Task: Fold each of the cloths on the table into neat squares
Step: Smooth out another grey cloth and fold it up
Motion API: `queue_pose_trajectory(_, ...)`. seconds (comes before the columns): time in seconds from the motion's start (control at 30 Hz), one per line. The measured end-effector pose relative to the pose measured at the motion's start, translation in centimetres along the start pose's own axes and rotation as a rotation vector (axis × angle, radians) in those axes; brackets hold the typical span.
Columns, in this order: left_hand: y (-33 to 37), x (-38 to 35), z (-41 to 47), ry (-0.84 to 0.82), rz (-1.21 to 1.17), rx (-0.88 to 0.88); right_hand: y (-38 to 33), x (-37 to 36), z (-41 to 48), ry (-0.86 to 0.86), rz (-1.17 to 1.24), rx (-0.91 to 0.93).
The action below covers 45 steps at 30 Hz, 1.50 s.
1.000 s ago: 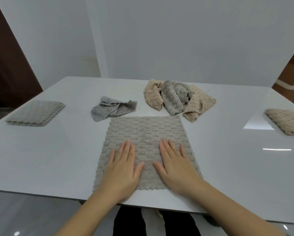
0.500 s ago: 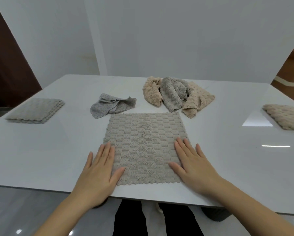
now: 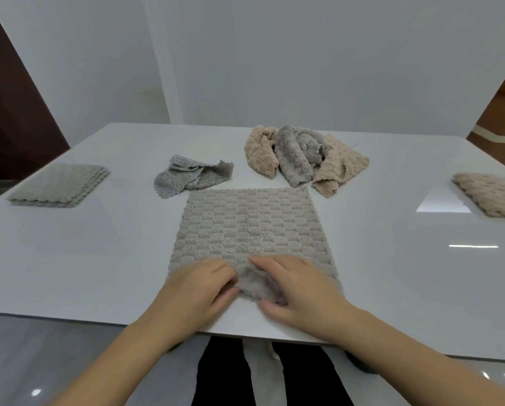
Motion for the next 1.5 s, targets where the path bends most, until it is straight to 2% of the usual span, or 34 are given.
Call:
queue_pose_trajectory(0.1,-0.3,0.3,-0.1,0.002,-0.01,0.074,0.9,-0.1,0.2,0.134,-0.026,-0.028)
queue_pose_trajectory(0.2,-1.5,0.8,-1.0,-0.006,-0.035,0.141,2.5,0.2,-0.4,0.18,-0.054,-0.096)
queue_pose_trajectory(0.27,-2.7,1.4,-2.0,0.047,-0.064,0.214,3.8,0.7,-0.9,0.187,-0.019,-0.146)
queue_pose_trajectory(0.4,-4.0,3.3,-3.5,0.238,-0.363,0.502,6.1,1.9,-1.6,0.128,0.276,-0.212)
queue_pose_trajectory(0.53,-5.0,4.0,-3.6,0.283,-0.629,0.602,7.6,3.0,-1.9,0.172,0.618,-0.41)
queue_pose_trajectory(0.67,-5.4,4.5,-1.7,0.331,-0.709,0.645,8.8,3.3,-0.4,0.16,0.786,-0.549)
queue_pose_trajectory(0.8,-7.6,4.6,1.6,0.401,-0.684,0.72,10.9,2.7,2.2,0.113,0.969,-0.674)
queue_pose_trajectory(0.97,-10.3,3.7,6.1,0.464,-0.551,0.795,13.2,2.1,7.0,0.18,0.667,-0.725)
queue_pose_trajectory(1.07,-10.9,2.8,8.4,0.445,-0.386,0.83,13.9,1.2,8.8,0.183,0.567,-0.747)
queue_pose_trajectory(1.2,-11.6,1.6,9.9,0.448,-0.257,0.858,14.1,0.8,10.2,0.193,0.285,-0.721)
queue_pose_trajectory(1.4,-11.6,0.2,10.5,0.382,0.11,0.8,14.3,-1.0,11.0,0.209,-0.007,-0.777)
queue_pose_trajectory(1.5,-11.6,-0.3,10.2,0.401,0.198,0.77,14.0,-1.4,11.0,0.224,-0.116,-0.805)
Point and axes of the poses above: each hand's wrist, its own z-axis towards the middle knuckle, its own x-axis out of the back of the hand, y = z × x, the point moved 1 cm from there along z, towards the middle knuckle, and after that the axes turned 10 degrees about -z, right-handed, at the moved point
